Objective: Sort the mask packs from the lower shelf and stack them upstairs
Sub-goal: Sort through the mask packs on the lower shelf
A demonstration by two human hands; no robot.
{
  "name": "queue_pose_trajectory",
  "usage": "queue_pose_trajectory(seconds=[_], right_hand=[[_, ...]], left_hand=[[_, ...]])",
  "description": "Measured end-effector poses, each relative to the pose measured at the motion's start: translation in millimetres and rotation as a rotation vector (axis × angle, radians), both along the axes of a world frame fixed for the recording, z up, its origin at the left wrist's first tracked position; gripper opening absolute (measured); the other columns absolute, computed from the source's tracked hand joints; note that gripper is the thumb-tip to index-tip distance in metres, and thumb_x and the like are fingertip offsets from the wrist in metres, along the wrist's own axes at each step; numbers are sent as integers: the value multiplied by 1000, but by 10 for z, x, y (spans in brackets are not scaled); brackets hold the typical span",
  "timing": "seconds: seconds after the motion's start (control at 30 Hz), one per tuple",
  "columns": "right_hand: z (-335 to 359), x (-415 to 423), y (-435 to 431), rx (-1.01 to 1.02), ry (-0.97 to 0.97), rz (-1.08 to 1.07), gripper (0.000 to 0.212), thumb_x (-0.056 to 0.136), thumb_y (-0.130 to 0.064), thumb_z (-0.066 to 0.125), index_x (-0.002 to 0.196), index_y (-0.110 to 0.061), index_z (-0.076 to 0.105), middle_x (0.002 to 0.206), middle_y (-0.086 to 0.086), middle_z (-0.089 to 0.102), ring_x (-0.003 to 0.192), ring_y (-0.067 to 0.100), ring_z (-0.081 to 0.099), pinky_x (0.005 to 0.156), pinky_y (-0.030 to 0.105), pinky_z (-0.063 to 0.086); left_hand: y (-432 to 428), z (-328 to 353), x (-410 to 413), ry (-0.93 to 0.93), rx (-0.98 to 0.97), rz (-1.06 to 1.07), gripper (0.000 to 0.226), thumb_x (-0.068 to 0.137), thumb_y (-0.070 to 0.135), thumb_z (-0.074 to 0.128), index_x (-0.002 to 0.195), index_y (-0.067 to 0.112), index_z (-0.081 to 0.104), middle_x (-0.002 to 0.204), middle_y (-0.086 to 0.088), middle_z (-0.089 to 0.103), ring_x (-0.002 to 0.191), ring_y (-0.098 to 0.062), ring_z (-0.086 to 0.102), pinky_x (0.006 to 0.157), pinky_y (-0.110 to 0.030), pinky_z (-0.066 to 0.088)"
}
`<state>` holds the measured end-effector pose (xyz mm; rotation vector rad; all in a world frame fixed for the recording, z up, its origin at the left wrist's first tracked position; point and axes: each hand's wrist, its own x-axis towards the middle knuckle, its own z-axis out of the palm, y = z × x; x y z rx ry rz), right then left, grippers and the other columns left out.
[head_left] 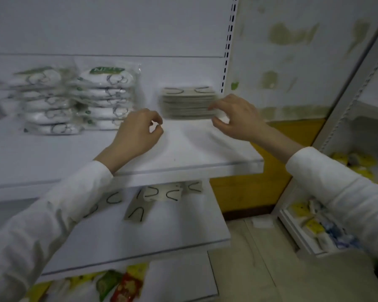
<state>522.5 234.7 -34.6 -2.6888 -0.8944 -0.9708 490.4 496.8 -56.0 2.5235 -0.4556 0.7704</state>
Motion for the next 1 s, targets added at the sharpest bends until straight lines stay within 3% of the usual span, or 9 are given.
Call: queue_pose_trajectory(seconds=[0.17,0.27,0.37,0.47,0.53,0.63,0.7,0.83,1.0], right_hand=[[-392,-822,176,62,-8,173,22,88,-16,52,98,-6,68,87,7,68,81,25,62,63,33,50],[-800,-1195,299,-73,25,363,17,86,-8,55,94,-4,69,84,9,68,78,27,62,60,34,48],[-1291,-1313,433,-287,93,486,16,83,-8,59,94,-7,71,85,7,70,78,24,62,66,29,43],[-1855,-1182,513,-323,264,502,19,80,-10,61,96,-9,71,84,4,70,78,22,63,62,29,46],[-2233,-982,520,-280,427,475,21,80,-11,58,96,-9,72,82,4,71,77,22,65,59,28,51],[-2783,-562,501,-262,603,370,26,81,-12,52,98,-8,71,83,8,71,76,26,64,56,36,55],[-3100,-273,525,-260,691,271,28,85,-11,52,107,-8,69,94,10,72,86,28,63,65,41,56],[-3678,286,655,-215,858,2,35,97,-16,44,130,-14,56,126,8,61,115,24,52,94,33,43],[-4150,1066,862,-158,911,-211,39,101,-20,37,135,-7,49,131,17,56,120,33,51,95,35,42]], left_hand=[[59,-382,-770,-73,-266,-99,15,81,7,55,90,7,67,74,6,60,61,-8,55,65,-20,50],[42,-724,-1128,-102,-352,-176,12,81,6,57,86,6,67,64,6,55,58,-10,52,56,-7,40],[-3,-1202,-1285,25,-341,-261,19,83,19,51,89,8,67,70,11,55,59,0,51,54,-12,42],[41,-1870,-1195,233,-294,-238,25,82,27,47,90,12,66,78,10,61,66,-1,54,57,-21,47],[139,-2351,-1066,353,-286,-123,24,81,27,50,90,13,66,80,7,64,68,-4,56,59,-28,51],[254,-2985,-880,472,-258,37,13,80,6,61,92,8,67,84,-3,67,70,-13,61,65,-36,55],[282,-3307,-781,542,-287,99,16,80,-2,63,94,5,67,89,-7,67,73,-18,62,69,-38,55],[356,-3763,-582,549,-317,158,17,79,-4,64,93,5,67,90,-9,66,75,-19,61,70,-31,53],[508,-4039,-342,435,-370,194,20,75,-12,65,89,2,68,85,-10,66,71,-12,58,63,-14,40]])
